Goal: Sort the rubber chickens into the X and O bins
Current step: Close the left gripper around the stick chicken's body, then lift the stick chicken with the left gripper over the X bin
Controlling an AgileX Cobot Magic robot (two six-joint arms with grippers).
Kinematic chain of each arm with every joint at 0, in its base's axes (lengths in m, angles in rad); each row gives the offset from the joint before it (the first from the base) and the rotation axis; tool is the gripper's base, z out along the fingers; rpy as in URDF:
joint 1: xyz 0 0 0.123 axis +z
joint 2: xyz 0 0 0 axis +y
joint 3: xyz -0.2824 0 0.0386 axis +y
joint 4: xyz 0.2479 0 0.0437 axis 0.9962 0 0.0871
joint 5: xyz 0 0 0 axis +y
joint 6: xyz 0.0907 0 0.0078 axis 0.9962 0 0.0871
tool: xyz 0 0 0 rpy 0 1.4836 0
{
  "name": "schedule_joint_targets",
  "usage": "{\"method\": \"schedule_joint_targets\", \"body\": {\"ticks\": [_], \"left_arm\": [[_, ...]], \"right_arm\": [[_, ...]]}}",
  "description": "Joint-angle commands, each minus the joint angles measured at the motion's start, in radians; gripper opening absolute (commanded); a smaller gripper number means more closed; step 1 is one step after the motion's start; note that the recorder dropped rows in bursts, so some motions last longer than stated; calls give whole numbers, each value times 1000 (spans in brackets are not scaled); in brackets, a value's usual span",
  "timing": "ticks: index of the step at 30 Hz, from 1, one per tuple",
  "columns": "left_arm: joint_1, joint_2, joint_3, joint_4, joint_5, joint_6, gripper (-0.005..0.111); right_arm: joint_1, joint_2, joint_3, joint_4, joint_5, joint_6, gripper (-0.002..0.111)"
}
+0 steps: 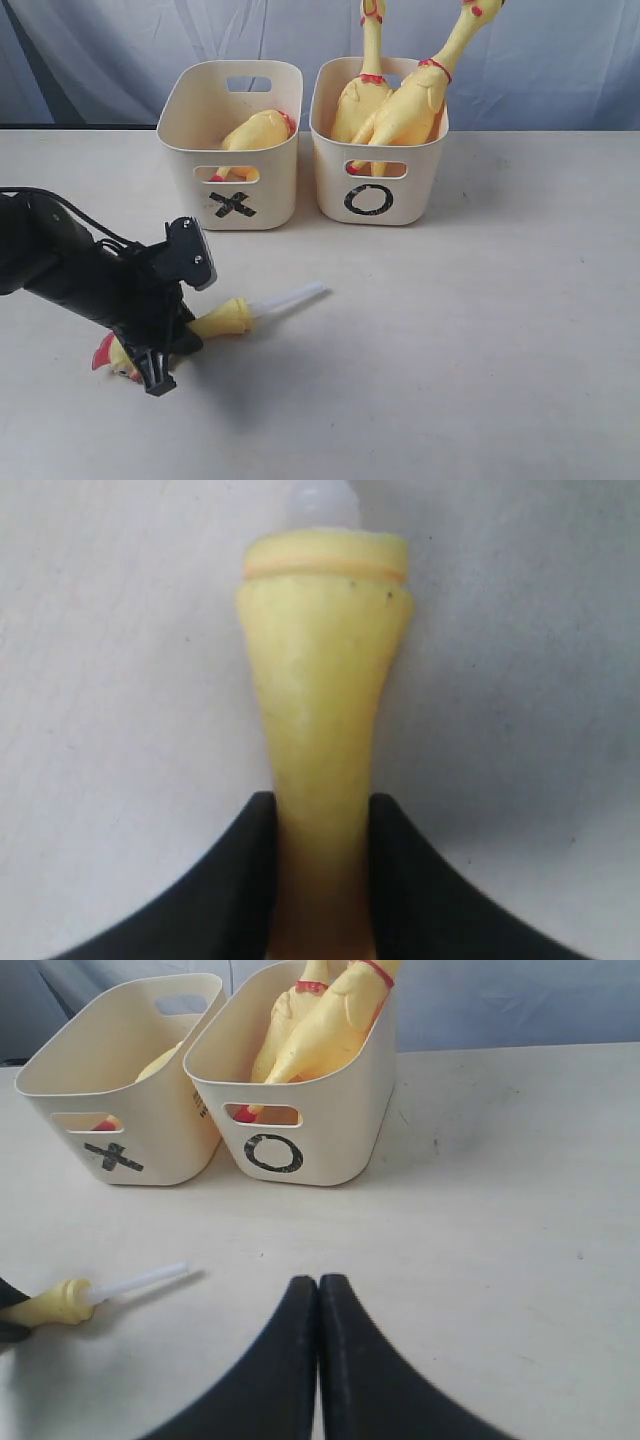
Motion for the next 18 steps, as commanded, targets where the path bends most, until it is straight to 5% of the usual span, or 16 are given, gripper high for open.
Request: {"method": "schedule_joint_targets", "body": {"ticks": [1,4,18], "left_arm": [[-3,15,1,2,-7,27,10],[-3,15,1,2,-2,27,0],[-3,-96,-1,-173,18,27,0]], "right_arm": [[-1,-7,5,1,-4,-6,0],[-1,-7,5,1,-4,-6,0],[-1,-7,5,1,-4,-6,0]]}}
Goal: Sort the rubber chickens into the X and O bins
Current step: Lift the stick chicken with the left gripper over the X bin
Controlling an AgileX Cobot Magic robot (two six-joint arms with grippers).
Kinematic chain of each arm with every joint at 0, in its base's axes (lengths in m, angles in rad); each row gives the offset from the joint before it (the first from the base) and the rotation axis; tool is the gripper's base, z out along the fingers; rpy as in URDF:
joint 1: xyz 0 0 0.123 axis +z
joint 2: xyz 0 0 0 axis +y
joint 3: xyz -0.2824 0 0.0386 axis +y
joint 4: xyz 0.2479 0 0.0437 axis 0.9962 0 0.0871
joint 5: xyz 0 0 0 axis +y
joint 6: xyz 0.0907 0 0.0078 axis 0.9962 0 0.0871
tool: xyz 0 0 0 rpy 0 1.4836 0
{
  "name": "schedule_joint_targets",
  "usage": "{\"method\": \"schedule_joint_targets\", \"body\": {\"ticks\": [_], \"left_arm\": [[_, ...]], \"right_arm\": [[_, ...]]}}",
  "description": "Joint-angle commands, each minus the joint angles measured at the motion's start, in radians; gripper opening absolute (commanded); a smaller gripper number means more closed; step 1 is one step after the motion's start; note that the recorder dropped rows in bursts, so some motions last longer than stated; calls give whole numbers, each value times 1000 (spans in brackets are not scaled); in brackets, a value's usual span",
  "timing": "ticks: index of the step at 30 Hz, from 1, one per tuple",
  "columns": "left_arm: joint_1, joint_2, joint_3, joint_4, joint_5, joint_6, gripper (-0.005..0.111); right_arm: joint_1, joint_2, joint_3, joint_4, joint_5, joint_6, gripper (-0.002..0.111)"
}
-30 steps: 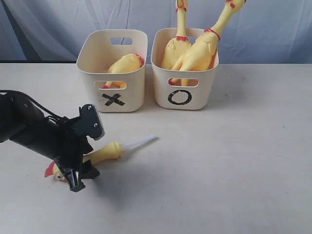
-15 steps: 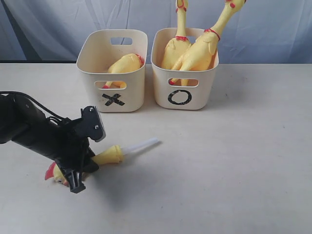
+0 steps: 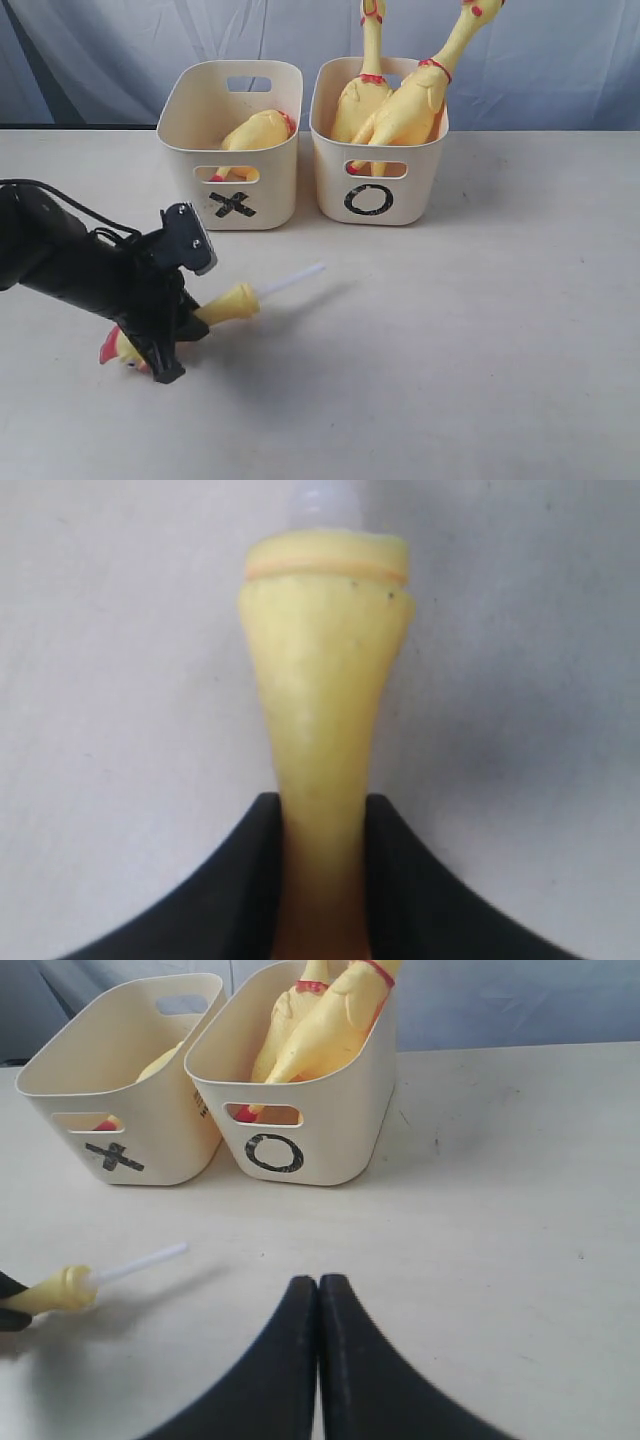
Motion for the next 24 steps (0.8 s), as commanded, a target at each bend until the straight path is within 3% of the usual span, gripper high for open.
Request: {"method": "schedule_joint_targets", "body": {"ticks": [1,10,17,24], "left_arm": [[-3,-73,-3,-89,5,1,0],[-1,-166,-114,-193,-23,1,0],[-1,-170,-262,-327,-136,-1,0],[-1,-154,-410,-345,-261,-1,0]], "right_arm": [[-1,-7,5,-1,-4,-6,0],[-1,-7,5,3,-4,-6,0],[-1,-7,5,8,-4,-6,0],[-1,-7,5,25,-4,-6,0]]}}
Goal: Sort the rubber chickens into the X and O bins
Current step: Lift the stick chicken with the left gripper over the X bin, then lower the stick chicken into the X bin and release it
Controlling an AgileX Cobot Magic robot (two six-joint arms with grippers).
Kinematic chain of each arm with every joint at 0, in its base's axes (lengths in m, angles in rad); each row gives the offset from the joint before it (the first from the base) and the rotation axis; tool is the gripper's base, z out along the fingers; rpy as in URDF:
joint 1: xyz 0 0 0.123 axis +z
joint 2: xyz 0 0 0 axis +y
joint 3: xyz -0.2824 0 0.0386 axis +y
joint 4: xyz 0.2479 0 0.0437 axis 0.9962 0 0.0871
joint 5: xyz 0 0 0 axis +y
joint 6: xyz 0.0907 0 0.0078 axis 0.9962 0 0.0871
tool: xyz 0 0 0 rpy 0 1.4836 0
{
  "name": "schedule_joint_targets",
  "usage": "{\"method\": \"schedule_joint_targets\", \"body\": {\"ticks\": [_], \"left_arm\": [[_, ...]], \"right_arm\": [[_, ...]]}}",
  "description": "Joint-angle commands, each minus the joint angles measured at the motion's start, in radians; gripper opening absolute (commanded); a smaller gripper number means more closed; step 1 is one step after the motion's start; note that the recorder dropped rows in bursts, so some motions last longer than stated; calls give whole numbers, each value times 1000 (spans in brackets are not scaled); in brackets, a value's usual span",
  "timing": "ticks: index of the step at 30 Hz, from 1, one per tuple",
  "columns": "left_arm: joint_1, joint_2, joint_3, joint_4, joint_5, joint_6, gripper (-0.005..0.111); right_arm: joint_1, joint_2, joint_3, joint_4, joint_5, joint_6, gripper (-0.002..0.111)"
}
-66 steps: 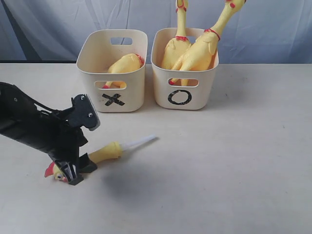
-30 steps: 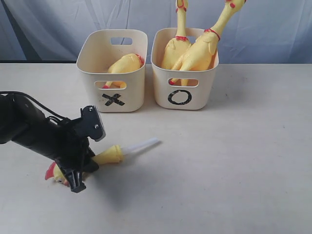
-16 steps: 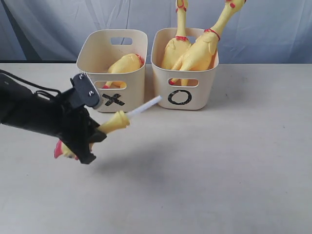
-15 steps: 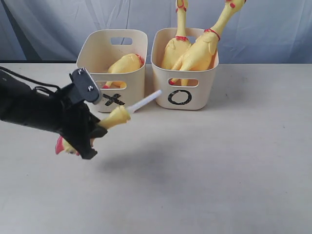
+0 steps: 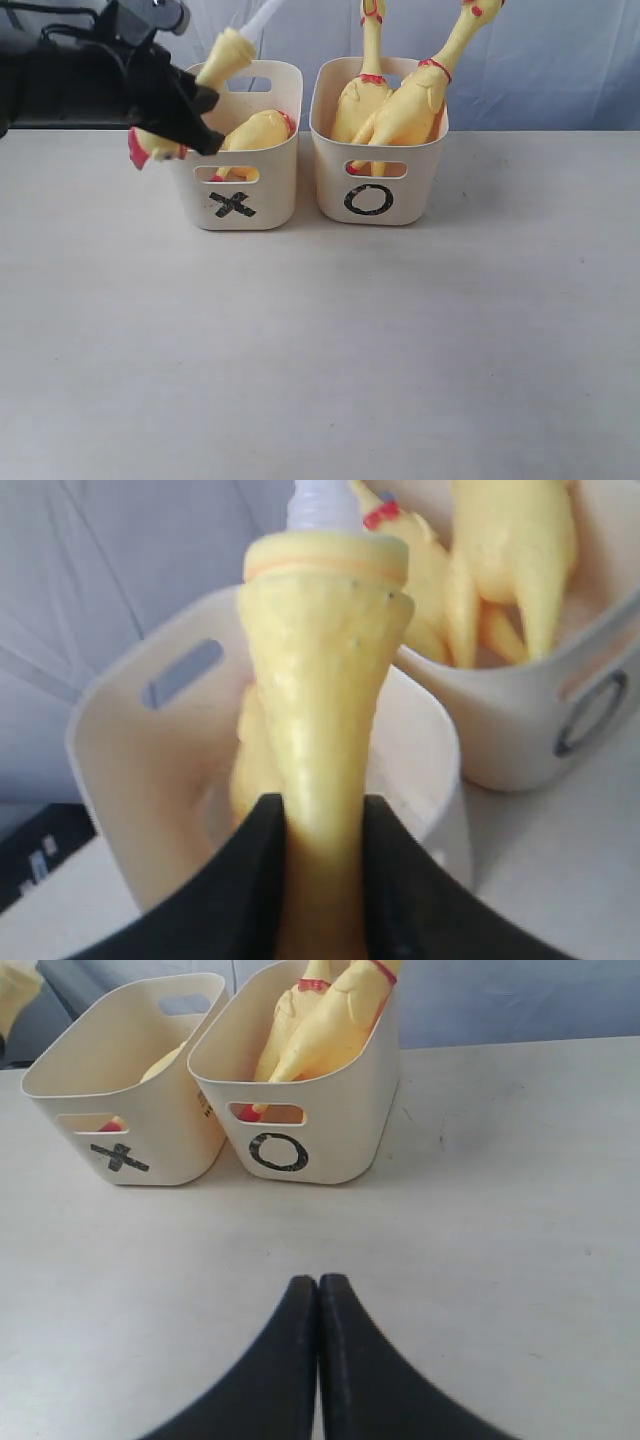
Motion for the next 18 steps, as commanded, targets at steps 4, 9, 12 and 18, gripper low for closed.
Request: {"method": "schedule_joint_targets", "body": {"ticks": [4,9,12,18], "left_arm": [[-1,60,-170,-25,-48,-1,0],[-1,157,-275,-53,-64,-4,0],[-1,221,-335,-103,-76,-4,0],[-1,343,-434,-133,-76,-4,0]], "right_arm": [[-1,-7,5,12,-4,-8,0],[-1,-7,5,12,-4,-8,0],[-1,-7,5,14,-4,-8,0],[-1,-7,5,29,-4,-8,0]]}}
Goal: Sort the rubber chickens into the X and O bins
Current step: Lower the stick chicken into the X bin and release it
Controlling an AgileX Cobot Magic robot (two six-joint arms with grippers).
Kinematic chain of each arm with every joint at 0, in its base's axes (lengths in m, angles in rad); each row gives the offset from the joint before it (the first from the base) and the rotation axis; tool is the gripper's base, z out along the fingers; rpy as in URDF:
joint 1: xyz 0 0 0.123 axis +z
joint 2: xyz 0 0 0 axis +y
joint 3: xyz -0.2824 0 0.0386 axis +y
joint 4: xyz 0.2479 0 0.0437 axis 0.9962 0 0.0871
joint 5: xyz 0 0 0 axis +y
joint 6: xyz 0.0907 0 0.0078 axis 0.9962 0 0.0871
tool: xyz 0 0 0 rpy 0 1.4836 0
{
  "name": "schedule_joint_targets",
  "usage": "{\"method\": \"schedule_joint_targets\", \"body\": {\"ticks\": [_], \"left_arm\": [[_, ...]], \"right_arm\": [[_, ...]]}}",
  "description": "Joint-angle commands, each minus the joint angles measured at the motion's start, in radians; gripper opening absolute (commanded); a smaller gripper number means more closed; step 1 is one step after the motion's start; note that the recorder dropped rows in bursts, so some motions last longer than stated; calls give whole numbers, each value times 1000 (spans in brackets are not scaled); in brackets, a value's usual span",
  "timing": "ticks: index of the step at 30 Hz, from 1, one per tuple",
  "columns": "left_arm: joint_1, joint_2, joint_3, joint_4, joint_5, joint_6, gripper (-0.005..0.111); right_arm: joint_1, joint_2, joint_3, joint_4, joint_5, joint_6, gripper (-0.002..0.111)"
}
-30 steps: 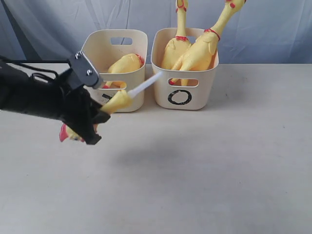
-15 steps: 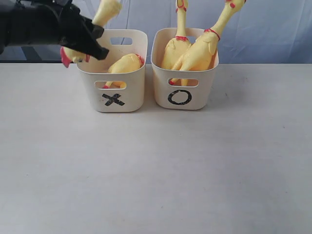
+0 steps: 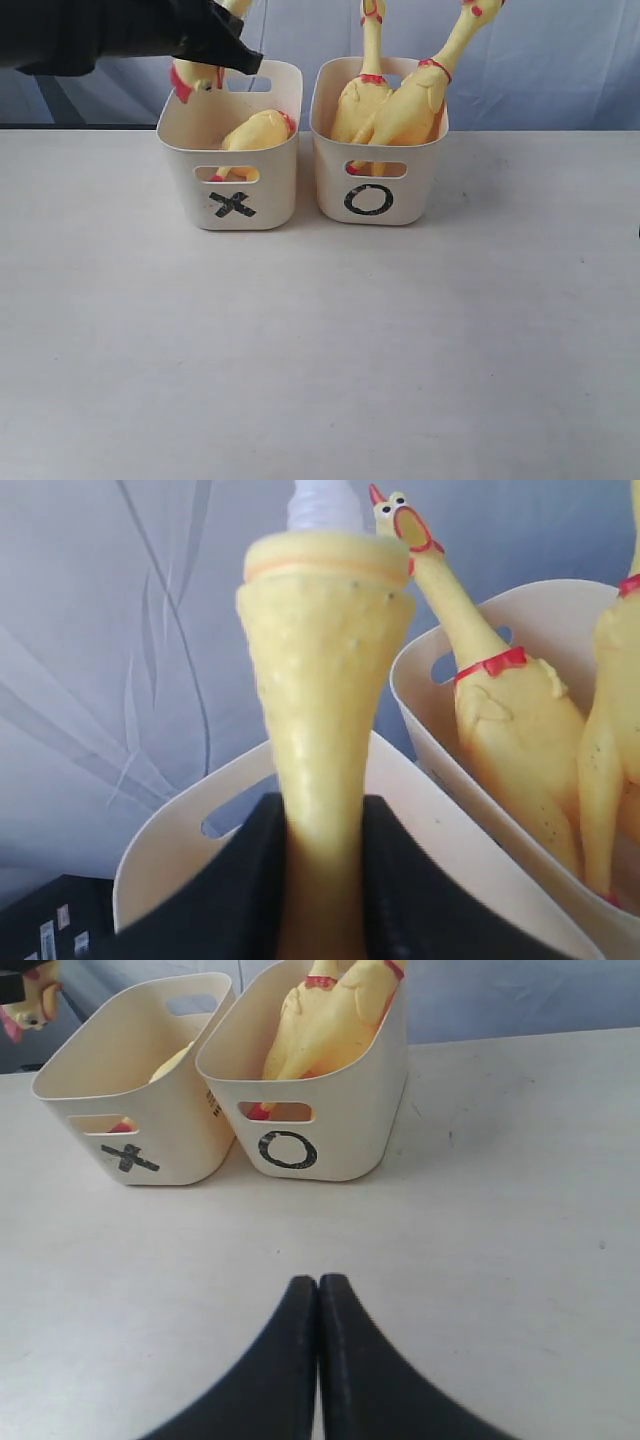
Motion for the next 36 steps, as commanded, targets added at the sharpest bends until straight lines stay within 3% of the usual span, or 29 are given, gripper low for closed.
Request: {"method": "schedule_joint_targets", "body": {"ticks": [1,16,22,27,30,36], "left_arm": [[-1,85,-68,-29,-7,-4,0],[-1,267,-167,-32,-97,-4,1],[12,299,-167,-81,-97,-4,22],[40,299,-167,-139,-94,-4,53],[40,299,-167,-178,-104,-4,60],[40,264,-167,-224,-61,-4,61]], "right_arm": [[-1,-7,5,3,-6,-5,0],[-1,-7,5,3,-6,-5,0],[-1,-7,5,3,-6,-5,0],[-1,-7,5,10,-6,-5,0],[-1,-7,5,10,-6,-5,0],[-1,-7,5,10,-6,-5,0]]}}
